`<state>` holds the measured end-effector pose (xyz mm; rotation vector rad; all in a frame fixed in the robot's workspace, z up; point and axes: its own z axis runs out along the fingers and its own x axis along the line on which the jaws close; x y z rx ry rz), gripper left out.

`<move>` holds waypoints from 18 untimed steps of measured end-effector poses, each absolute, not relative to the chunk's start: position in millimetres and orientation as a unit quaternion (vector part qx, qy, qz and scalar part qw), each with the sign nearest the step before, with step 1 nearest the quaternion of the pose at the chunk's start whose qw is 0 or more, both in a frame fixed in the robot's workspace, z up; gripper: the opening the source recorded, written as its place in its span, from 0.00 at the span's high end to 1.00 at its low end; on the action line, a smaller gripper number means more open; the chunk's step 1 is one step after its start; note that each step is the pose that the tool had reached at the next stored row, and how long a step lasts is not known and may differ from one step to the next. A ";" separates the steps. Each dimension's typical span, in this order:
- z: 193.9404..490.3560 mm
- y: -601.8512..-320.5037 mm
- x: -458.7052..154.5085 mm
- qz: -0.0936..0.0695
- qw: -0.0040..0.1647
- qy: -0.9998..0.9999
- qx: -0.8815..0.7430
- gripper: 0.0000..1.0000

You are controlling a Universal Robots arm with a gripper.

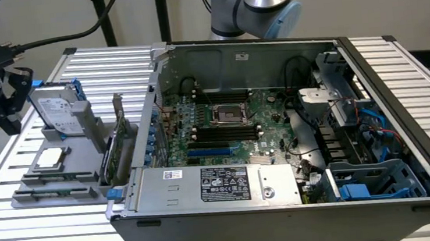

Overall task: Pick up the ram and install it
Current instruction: 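Pick up the ram and move it above insertion slot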

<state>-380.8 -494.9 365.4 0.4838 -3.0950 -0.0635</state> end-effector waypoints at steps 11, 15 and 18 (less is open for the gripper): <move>365.1 -494.9 -380.8 -0.020 0.008 -0.968 0.252 0.89; 364.9 -494.9 -380.8 -0.020 0.009 -0.958 0.287 0.89; 364.8 -494.9 -380.8 -0.020 0.010 -0.949 0.313 0.89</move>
